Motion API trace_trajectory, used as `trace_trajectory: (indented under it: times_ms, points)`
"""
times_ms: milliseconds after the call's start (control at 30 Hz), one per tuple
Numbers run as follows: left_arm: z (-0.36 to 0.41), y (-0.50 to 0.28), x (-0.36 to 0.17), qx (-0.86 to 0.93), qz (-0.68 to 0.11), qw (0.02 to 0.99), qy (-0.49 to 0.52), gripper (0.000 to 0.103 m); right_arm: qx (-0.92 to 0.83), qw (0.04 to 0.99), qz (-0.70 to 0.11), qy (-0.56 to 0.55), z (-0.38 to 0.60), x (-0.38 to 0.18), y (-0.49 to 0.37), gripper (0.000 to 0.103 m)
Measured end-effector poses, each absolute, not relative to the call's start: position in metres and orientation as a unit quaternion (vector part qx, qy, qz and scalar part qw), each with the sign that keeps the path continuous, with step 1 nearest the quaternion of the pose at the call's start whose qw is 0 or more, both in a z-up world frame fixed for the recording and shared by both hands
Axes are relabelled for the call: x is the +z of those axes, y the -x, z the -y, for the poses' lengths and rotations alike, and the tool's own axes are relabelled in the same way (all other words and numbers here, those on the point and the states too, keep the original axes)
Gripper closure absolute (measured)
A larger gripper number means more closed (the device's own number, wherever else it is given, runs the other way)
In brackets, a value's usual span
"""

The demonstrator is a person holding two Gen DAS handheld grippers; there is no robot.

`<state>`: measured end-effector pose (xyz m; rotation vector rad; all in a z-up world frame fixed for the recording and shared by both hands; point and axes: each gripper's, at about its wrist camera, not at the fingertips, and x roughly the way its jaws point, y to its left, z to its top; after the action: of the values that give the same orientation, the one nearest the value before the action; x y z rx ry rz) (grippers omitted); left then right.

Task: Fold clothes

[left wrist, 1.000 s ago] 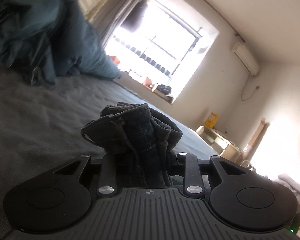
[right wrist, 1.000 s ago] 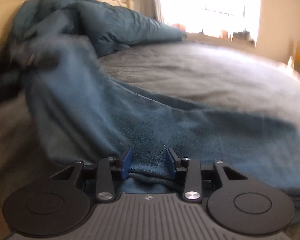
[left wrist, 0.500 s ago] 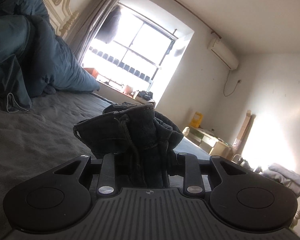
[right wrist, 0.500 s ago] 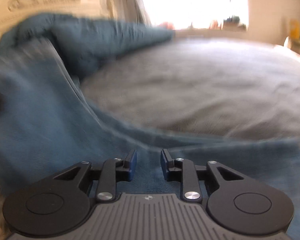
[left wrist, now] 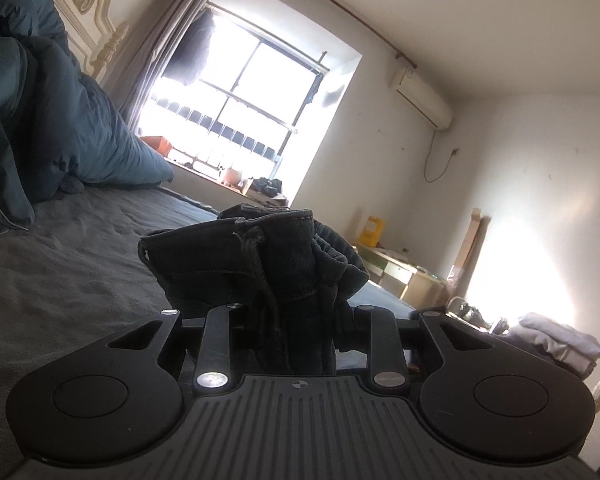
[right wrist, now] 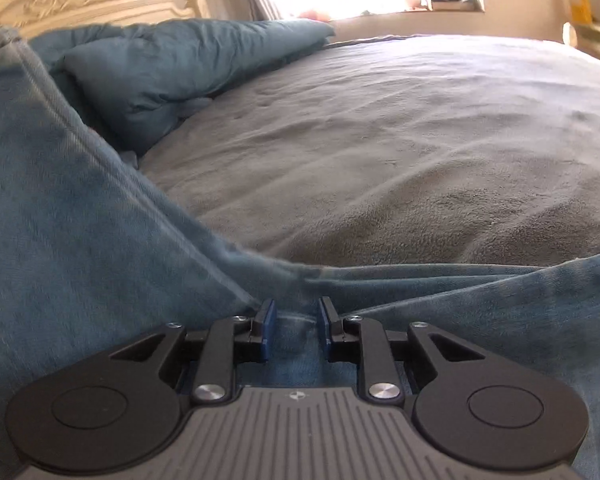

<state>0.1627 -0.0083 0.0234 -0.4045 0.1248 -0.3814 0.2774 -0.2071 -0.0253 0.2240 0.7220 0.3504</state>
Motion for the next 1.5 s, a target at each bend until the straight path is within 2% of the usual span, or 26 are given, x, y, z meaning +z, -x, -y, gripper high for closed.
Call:
trace_trajectory:
  times_ms: [100,267,367,733,900,967,1133,1233,1333,1433,1500]
  points:
    - [0.008,-0.166,0.024,-0.189,-0.063,0.959,0.203,0.076,0.188,0.922,-0.315,-0.124,0.225,-0.012,-0.241,0.079]
    - [0.014,-0.171,0.028,-0.193,-0.066,0.957,0.204,0.076,0.229,0.919,-0.317,-0.055,0.212,-0.03,-0.194,0.079]
    - [0.029,-0.177,0.033,-0.199,-0.07,0.959,0.191,0.076,0.221,0.931,-0.291,-0.015,0.2,-0.037,-0.179,0.079]
    - [0.118,-0.215,0.042,-0.257,-0.091,0.953,0.133,0.076,0.159,0.901,-0.221,-0.339,0.366,-0.023,-0.141,0.078]
    - [0.169,-0.229,0.008,-0.292,-0.144,0.943,0.066,0.076,0.182,0.794,-0.205,-0.543,0.426,-0.067,-0.146,0.073]
    - [0.183,-0.228,-0.009,-0.298,-0.166,0.94,0.031,0.075,0.191,0.742,-0.197,-0.612,0.445,-0.087,-0.148,0.066]
    - [0.198,-0.21,-0.024,-0.302,-0.159,0.939,-0.041,0.072,0.206,0.704,-0.208,-0.648,0.453,-0.105,-0.153,0.061]
    - [0.201,-0.206,-0.022,-0.309,-0.165,0.934,-0.069,0.068,0.212,0.704,-0.22,-0.641,0.451,-0.104,-0.159,0.054]
    - [0.198,-0.203,-0.019,-0.326,-0.179,0.926,-0.071,0.055,0.217,0.7,-0.231,-0.64,0.451,-0.101,-0.166,0.05]
    - [0.194,-0.197,-0.015,-0.352,-0.189,0.915,-0.055,0.049,0.225,0.681,-0.238,-0.654,0.457,-0.104,-0.178,0.042]
    - [0.188,-0.193,-0.014,-0.378,-0.191,0.905,-0.04,0.046,0.224,0.68,-0.253,-0.651,0.461,-0.102,-0.183,0.04]
